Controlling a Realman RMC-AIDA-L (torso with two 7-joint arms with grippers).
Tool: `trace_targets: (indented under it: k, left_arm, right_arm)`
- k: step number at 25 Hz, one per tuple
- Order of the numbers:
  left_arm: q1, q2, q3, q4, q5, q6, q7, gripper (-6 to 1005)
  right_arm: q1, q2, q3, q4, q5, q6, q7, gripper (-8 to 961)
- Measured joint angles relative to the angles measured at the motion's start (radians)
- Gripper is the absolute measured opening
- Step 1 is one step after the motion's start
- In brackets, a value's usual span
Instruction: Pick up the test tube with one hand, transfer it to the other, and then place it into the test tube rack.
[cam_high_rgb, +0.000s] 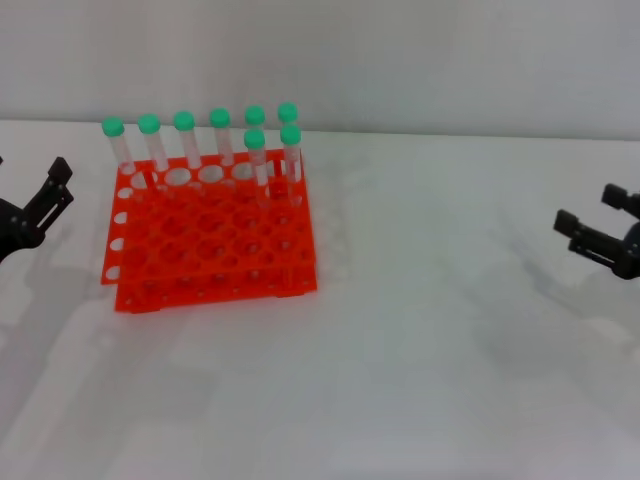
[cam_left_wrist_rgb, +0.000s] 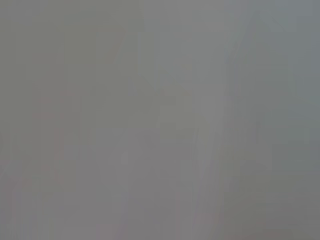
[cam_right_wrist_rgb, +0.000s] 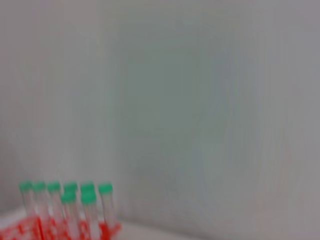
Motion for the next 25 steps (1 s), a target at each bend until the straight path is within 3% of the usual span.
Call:
trace_targets:
  k: [4, 10, 19, 25]
  left_arm:
    - [-0.011, 0.001, -0.009, -0.001, -0.001, -0.021, 0.001, 868]
    - [-0.022, 0.001, -0.046, 0.002, -0.006, -0.021, 0.001, 868]
    - [-0.059, 0.002, -0.060, -0.004, -0.008, -0.032, 0.015, 866]
    - [-0.059, -0.001, -0.061, -0.005, -0.029, -0.025, 0.022, 864]
  right_arm:
    - [0.007, 0.000, 0.048, 0.165, 0.130, 0.145, -0.169, 857]
    - [0.015, 0.002, 0.116, 0.312, 0.207, 0.264, -0.317, 857]
    - [0.025, 0.005, 0.203, 0.429, 0.218, 0.343, -0.416, 858]
    - [0.030, 0.006, 0.236, 0.439, 0.219, 0.373, -0.432, 858]
